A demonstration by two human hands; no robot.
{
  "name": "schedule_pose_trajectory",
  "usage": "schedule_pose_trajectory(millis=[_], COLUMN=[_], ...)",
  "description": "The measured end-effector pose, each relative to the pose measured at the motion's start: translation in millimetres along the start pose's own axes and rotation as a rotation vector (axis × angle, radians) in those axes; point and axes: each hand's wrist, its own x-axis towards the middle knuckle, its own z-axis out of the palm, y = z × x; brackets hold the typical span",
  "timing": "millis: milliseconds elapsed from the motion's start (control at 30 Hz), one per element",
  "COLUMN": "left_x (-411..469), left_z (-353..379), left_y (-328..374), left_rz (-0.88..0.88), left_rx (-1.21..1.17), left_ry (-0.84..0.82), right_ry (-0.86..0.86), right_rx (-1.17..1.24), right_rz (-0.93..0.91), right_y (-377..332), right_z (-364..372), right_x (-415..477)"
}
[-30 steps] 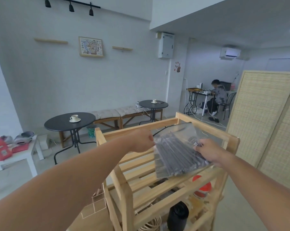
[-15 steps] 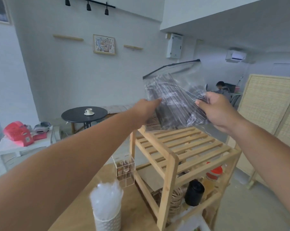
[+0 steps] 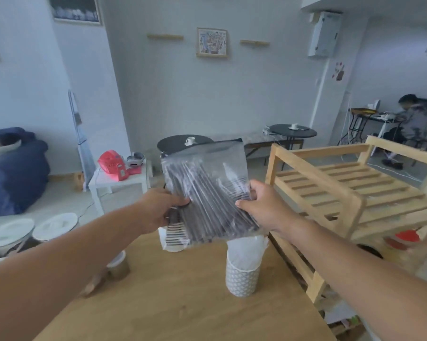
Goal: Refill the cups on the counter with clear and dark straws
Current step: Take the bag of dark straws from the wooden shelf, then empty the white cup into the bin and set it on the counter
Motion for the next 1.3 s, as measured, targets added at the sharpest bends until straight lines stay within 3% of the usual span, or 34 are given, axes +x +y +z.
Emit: schedule_pose_trajectory(millis=[200, 433, 667, 767, 867, 933, 1033, 1133, 1300], left_x=[-13.7, -33.2, -19.7, -8.5, 7.2, 19.0, 41.4, 73.1, 129.0], left_z=[-62.8, -83.1, -97.1, -100.0, -105.4, -112.8, -121.1, -116.7, -103.7], left_y=[-118.8, -224.1, -277.8, -283.9, -273.5, -259.3, -233.8, -203.9, -171.4], left_rz=[-0.24, -0.501, -0.593, -0.6, -0.65, -0.594, -0.288, -0.101, 0.056], left_rx=[0.153, 0.237, 0.294, 0.447, 0.747, 1.035, 1.332, 1.115, 0.82], left_ry=[0.05, 0.072, 0.104, 0.098, 0.063, 0.019, 0.06, 0.138, 0.217], right_ry=[-0.221, -0.429, -0.523, -0.561, -0.596, -0.57, -0.448, -0.308, -0.161], right_rx=[-0.062, -0.221, -0.271, -0.29, -0.438, -0.535, -0.514, -0.416, -0.278], right_rz=[0.24, 0.403, 0.461, 0.481, 0.417, 0.325, 0.22, 0.152, 0.061], right_y=[57.0, 123.6, 173.2, 184.7, 180.5, 169.3, 150.2, 133.1, 127.8], right_z=[103.5, 184.0, 226.5, 237.9, 237.3, 231.1, 223.8, 223.4, 244.9], right_x=[-30.5, -71.1, -71.5, -64.8, -49.7, -32.7, 4.6, 47.3, 102.0])
